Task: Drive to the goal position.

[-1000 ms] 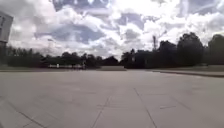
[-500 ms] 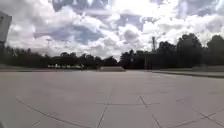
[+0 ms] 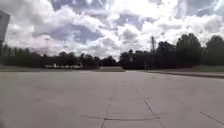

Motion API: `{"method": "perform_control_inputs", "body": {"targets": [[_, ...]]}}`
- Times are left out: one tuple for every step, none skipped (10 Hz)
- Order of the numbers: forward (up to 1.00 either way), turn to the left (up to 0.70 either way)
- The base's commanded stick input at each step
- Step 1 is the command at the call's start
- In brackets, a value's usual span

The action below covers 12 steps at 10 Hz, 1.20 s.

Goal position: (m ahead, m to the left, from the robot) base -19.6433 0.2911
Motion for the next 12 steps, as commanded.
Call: {"method": "perform_control_inputs", "body": {"targets": [[1.0, -0.08], [1.0, -0.08], [1.0, -0.08], [1.0, -0.08], [1.0, -0.08], [1.0, -0.08], [1.0, -0.08], [1.0, -0.08], [1.0, -0.08], [0.66, -0.01], [0.26, 0.28], [0.0, 0.78]]}}
